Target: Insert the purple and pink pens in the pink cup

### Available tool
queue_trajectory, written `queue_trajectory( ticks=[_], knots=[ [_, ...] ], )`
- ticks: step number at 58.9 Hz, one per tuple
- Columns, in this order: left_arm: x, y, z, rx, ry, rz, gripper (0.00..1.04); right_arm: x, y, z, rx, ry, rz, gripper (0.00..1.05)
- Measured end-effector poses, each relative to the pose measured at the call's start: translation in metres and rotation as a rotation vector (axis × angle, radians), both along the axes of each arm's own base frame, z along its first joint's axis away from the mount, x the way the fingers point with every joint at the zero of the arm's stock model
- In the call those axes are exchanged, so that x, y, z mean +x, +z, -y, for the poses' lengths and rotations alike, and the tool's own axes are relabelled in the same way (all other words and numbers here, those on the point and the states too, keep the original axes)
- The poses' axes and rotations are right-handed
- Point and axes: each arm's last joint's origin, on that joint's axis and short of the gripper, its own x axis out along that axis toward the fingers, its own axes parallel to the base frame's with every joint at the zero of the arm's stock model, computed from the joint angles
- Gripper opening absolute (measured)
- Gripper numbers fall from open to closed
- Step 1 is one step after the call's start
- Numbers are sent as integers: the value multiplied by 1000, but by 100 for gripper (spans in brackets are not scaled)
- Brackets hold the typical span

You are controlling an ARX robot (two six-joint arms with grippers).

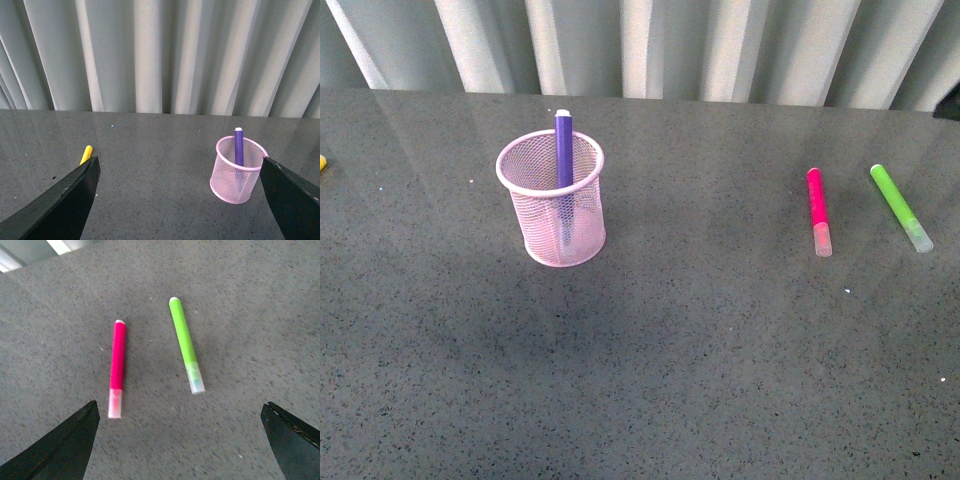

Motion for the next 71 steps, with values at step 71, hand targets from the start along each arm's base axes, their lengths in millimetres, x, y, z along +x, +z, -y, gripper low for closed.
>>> queue_trajectory(
  ticks=[71],
  knots=[
    [0, 0, 0, 0, 0, 0, 98, 111, -70, -74, -41, 14, -288, 98]
  ],
)
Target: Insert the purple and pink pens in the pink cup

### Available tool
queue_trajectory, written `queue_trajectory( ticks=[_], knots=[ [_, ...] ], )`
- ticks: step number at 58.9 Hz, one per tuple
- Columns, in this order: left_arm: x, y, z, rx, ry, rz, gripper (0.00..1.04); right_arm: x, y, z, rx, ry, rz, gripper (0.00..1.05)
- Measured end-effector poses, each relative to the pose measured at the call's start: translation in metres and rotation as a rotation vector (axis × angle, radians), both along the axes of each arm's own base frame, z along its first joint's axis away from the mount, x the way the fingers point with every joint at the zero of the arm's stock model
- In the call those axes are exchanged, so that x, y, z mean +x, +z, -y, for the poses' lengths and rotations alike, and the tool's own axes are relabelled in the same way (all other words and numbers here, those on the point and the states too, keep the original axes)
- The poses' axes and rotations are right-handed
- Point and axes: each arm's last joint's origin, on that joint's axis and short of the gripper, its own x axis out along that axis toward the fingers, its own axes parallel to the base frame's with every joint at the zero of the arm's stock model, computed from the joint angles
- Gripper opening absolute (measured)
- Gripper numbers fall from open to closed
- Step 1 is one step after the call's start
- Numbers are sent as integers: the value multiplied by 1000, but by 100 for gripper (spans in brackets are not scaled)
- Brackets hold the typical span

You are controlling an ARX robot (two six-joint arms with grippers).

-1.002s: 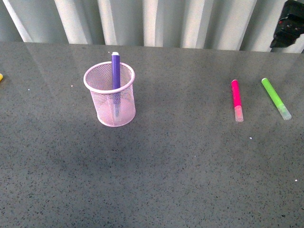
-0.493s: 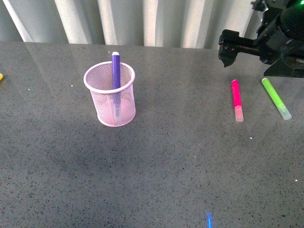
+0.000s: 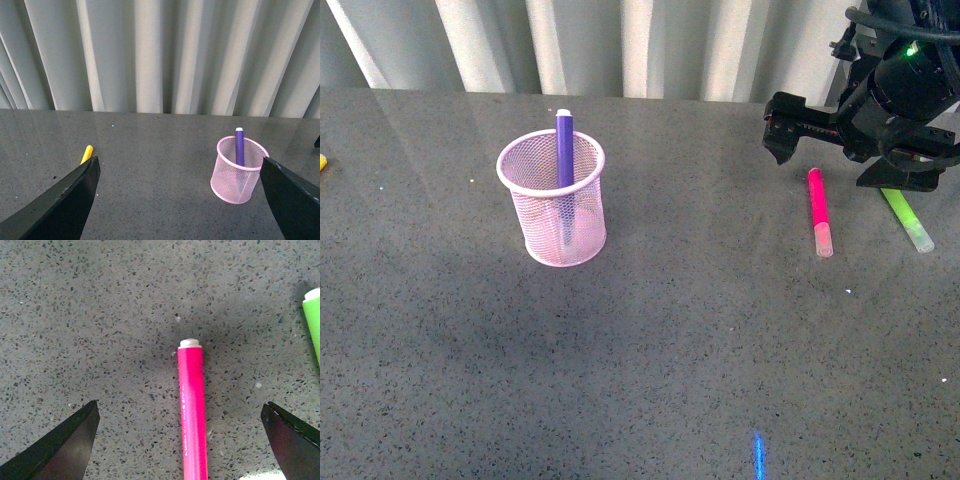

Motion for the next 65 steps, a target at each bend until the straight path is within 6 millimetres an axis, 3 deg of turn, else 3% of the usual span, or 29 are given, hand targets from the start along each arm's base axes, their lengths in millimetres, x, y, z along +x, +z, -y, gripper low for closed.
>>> queue_trajectory(
  ticks=[16, 42, 65],
  knots=[
    [0, 0, 0, 0, 0, 0, 98, 11, -5, 8, 0, -19, 6, 98],
    [0, 0, 0, 0, 0, 0, 98, 19, -26, -1, -14, -1, -40, 98],
    [0, 0, 0, 0, 0, 0, 98, 30, -26, -4, -14, 18, -74, 97]
  ],
)
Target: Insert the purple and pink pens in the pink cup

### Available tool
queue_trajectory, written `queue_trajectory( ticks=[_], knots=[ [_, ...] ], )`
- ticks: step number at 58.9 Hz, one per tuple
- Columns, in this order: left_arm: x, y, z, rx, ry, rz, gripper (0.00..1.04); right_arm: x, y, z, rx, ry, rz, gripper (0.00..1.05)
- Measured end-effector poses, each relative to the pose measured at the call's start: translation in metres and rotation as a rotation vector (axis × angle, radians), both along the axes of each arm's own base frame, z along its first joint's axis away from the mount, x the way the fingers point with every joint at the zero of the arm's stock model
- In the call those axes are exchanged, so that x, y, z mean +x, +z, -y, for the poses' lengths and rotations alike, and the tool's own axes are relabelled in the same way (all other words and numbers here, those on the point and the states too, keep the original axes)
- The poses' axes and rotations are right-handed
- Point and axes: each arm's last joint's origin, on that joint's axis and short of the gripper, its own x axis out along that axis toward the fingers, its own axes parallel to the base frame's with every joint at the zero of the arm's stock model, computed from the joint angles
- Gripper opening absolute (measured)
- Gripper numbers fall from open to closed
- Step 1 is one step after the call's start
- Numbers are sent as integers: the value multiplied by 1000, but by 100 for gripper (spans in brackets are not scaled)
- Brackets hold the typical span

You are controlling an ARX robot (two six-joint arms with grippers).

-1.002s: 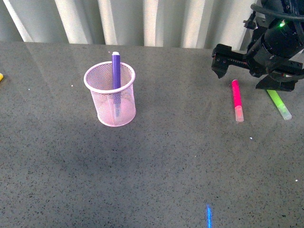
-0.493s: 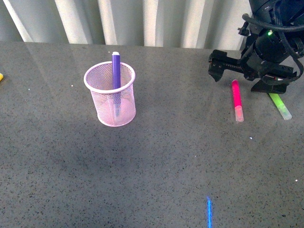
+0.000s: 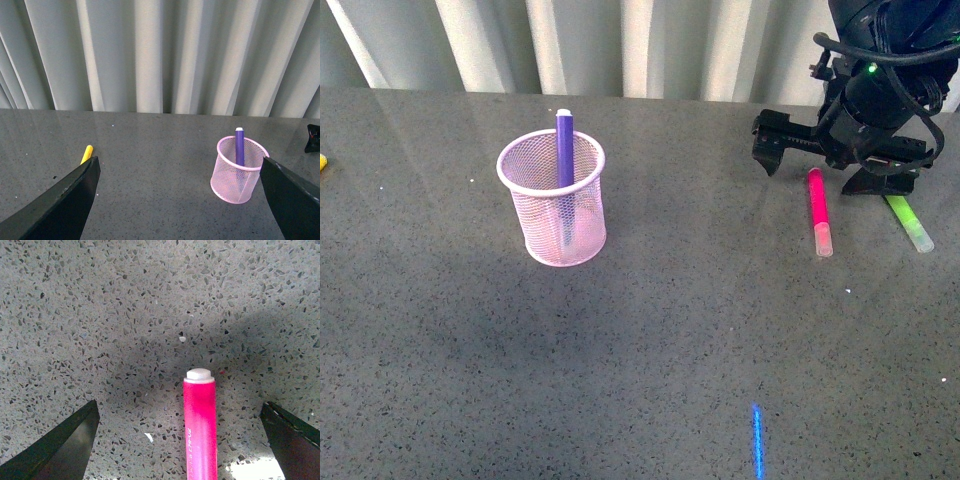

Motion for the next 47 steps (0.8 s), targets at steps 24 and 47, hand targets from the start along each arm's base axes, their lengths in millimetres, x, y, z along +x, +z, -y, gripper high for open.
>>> queue_trajectory(
  ticks=[24, 47],
  knots=[
    [0, 0, 0, 0, 0, 0, 98, -6, -3, -8, -54, 75, -63, 33],
    [0, 0, 0, 0, 0, 0, 98, -14, -3, -17, -29, 98, 3, 11]
  ],
)
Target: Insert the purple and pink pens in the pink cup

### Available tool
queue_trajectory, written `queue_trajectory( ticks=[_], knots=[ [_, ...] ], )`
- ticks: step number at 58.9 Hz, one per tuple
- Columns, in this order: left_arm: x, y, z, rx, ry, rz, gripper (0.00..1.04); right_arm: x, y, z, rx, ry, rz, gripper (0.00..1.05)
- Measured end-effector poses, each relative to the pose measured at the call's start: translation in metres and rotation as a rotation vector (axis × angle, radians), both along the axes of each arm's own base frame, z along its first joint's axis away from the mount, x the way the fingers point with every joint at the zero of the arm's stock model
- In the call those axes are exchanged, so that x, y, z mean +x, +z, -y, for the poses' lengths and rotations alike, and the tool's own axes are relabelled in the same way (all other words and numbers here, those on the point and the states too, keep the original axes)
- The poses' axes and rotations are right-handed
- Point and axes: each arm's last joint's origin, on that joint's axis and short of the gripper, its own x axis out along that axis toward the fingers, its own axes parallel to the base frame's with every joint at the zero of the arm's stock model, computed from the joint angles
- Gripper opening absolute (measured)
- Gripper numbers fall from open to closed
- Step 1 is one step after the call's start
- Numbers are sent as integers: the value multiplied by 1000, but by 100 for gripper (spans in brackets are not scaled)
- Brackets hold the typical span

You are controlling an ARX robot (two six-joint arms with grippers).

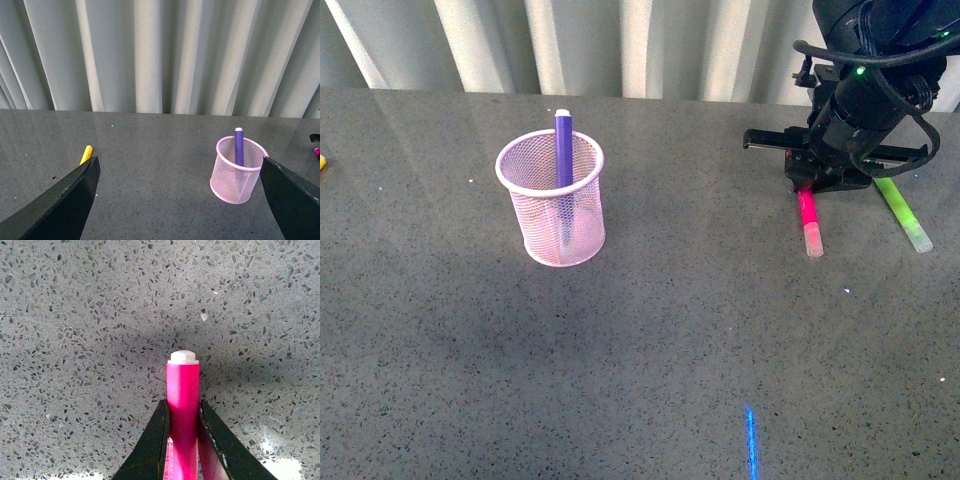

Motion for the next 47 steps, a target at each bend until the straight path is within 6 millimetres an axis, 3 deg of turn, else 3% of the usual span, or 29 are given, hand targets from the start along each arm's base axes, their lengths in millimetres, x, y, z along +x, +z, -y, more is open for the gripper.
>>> queue_trajectory(
  ticks=[16, 30, 38, 47],
  knots=[
    [0, 0, 0, 0, 0, 0, 98, -22, 7, 7, -52, 85, 261, 11],
    [0, 0, 0, 0, 0, 0, 98, -31, 65, 0, -74, 253, 667, 11],
    [0, 0, 0, 0, 0, 0, 98, -36, 96, -20, -40, 387, 883, 11],
    [0, 0, 0, 0, 0, 0, 98, -49, 104, -63, 21, 587, 1020, 11]
  ],
)
